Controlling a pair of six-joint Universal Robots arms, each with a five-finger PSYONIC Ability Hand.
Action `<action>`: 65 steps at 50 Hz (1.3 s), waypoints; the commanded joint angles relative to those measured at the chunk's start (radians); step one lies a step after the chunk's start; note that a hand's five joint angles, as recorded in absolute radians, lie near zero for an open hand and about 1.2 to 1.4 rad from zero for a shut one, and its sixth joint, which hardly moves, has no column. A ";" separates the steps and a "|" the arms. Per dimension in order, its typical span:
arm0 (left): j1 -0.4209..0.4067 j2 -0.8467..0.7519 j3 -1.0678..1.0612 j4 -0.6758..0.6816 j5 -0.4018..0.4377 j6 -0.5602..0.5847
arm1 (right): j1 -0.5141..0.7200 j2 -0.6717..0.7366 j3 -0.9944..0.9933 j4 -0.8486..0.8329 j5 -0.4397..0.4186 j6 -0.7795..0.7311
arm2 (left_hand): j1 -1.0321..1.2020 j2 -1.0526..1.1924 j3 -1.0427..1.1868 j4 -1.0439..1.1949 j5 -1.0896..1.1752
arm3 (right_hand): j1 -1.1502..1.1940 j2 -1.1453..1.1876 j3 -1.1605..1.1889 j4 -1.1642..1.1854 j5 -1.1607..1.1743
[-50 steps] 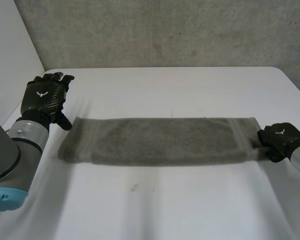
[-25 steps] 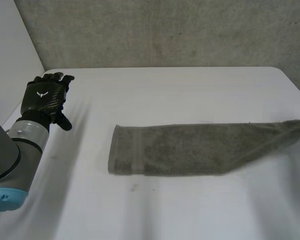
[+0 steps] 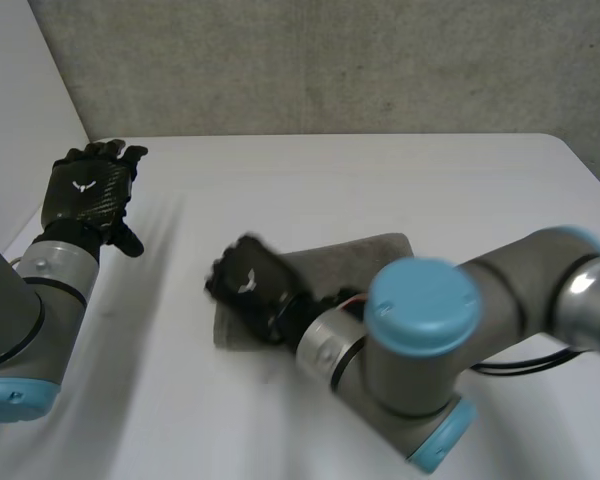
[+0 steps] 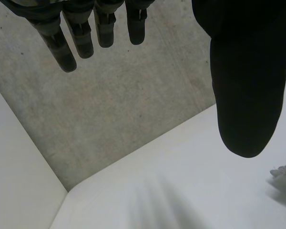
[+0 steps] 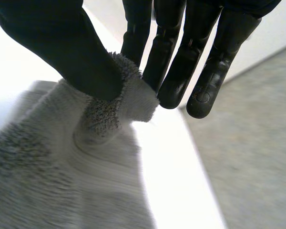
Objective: Fold the laundry
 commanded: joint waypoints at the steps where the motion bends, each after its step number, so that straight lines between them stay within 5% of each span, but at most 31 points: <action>1: -0.007 -0.010 -0.014 0.027 0.003 0.000 | 0.034 0.089 -0.014 0.010 0.025 -0.032 | -0.003 0.009 0.005 0.005 -0.031 | -0.708 -0.925 -0.930 -0.931 -0.908; 6: -0.019 -0.008 -0.033 0.028 0.004 -0.001 | 0.023 -0.012 0.006 0.015 0.097 0.014 | -0.003 0.009 0.005 0.005 -0.031 | -0.777 -0.994 -0.999 -1.000 -0.977; 10: -0.048 -0.008 -0.040 0.028 0.006 -0.004 | -0.061 -0.179 0.082 0.050 0.167 0.194 | -0.003 0.009 0.005 0.005 -0.031 | -0.777 -0.994 -0.999 -1.000 -0.977; 19: -0.157 -0.010 -0.062 0.028 0.006 -0.009 | -0.285 -0.317 0.322 0.125 0.154 0.408 | -0.003 0.009 0.005 0.005 -0.031 | -0.777 -0.994 -0.999 -1.000 -0.977; 28: -0.205 -0.016 -0.066 0.030 0.004 -0.007 | -0.438 -0.309 0.472 0.105 0.157 0.408 | -0.003 0.009 0.005 0.005 -0.031 | -0.740 -0.957 -0.963 -0.964 -0.940; 33: -0.203 -0.022 -0.066 0.030 0.003 -0.007 | -0.484 -0.277 0.503 0.078 0.140 0.408 | -0.003 0.008 0.004 0.005 -0.032 | -0.315 -0.532 -0.537 -0.538 -0.515; 35: -0.203 -0.022 -0.065 0.031 0.004 -0.007 | -0.506 -0.257 0.508 0.035 0.111 0.407 | -0.003 0.008 0.004 0.005 -0.032 | 0.252 0.035 0.029 0.028 0.052; 39: -0.203 -0.022 -0.065 0.031 0.003 -0.007 | -0.524 -0.254 0.503 -0.004 0.088 0.410 | -0.003 0.009 0.005 0.005 -0.031 | 0.445 0.228 0.222 0.221 0.245; 57: -0.194 -0.016 -0.065 0.031 0.001 -0.006 | -0.481 -0.259 0.365 -0.013 0.094 0.411 | -0.003 0.008 0.004 0.005 -0.032 | 0.445 0.228 0.222 0.221 0.245; 65: -0.188 -0.007 -0.065 0.031 -0.005 -0.006 | -0.186 -0.195 0.105 0.034 0.080 0.410 | -0.003 0.008 0.004 0.005 -0.032 | 0.445 0.228 0.222 0.221 0.245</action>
